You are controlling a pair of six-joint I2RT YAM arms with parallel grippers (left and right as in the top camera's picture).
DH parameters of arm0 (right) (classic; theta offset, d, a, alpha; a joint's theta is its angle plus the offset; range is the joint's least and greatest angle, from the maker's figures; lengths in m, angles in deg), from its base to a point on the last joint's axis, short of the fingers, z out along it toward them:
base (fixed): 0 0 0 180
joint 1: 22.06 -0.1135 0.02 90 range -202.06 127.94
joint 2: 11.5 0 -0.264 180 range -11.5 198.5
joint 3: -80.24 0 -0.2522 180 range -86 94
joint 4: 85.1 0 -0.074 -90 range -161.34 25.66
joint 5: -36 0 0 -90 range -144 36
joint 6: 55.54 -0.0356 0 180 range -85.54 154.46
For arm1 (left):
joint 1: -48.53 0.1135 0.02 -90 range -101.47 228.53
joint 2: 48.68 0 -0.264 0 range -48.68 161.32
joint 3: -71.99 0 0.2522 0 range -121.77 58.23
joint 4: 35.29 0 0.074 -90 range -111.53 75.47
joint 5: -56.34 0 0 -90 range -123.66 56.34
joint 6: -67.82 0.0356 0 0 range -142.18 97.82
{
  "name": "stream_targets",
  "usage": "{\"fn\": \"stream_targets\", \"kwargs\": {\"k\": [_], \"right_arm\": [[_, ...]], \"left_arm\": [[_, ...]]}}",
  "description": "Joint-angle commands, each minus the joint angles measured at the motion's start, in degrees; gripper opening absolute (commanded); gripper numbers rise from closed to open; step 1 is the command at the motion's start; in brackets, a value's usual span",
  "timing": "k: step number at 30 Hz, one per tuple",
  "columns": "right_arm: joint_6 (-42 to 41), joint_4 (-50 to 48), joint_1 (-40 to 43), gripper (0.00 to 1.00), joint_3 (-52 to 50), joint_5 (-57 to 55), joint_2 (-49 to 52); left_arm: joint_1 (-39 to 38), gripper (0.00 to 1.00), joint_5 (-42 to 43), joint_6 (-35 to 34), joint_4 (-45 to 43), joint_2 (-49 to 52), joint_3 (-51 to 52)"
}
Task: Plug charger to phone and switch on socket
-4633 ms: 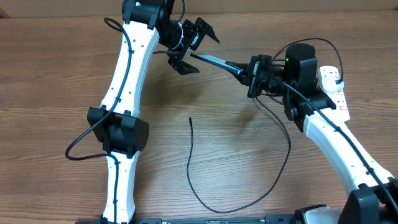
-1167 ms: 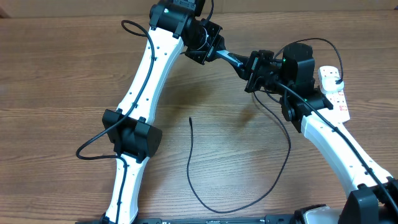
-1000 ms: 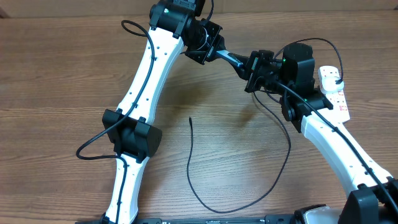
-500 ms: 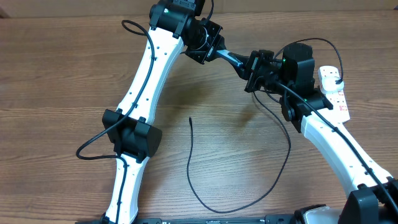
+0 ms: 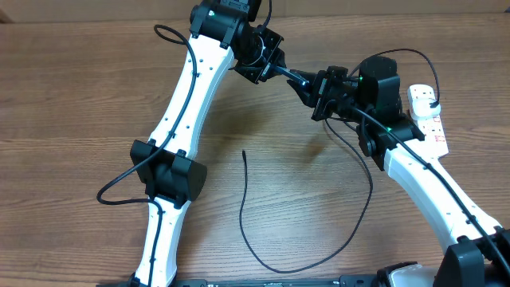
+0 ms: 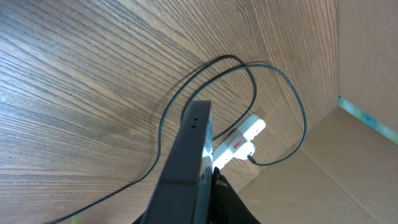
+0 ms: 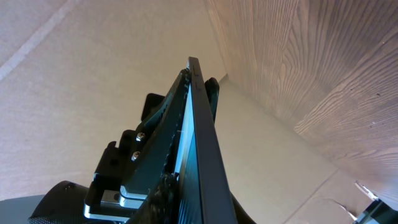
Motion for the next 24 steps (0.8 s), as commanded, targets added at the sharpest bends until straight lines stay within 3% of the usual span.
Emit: {"fn": "stream_targets", "kwargs": {"k": [1,6,14,19,24], "right_arm": [[-7.9,-1.4,-1.2,0.15,0.6,3.2,-0.6],[-7.9,-1.4,-1.2,0.16,0.6,3.2,-0.6],[-7.9,-1.4,-1.2,0.31,0.6,3.2,-0.6],[-7.9,-1.4,-1.2,0.48,0.6,3.2,-0.6],[-6.5,-1.4,-1.2,0.74,0.6,3.2,-0.6]], "left_arm": [[-0.8,0.04,-0.4,3.5,0.6,-2.0,-1.0],[-0.8,0.04,-0.4,3.5,0.6,-2.0,-1.0],[-0.8,0.04,-0.4,5.0,0.6,-2.0,-1.0],[-0.8,0.04,-0.5,5.2,0.6,-2.0,-1.0],[-0.6,0.04,-0.9,6.6,0.6,-2.0,-1.0]]}}
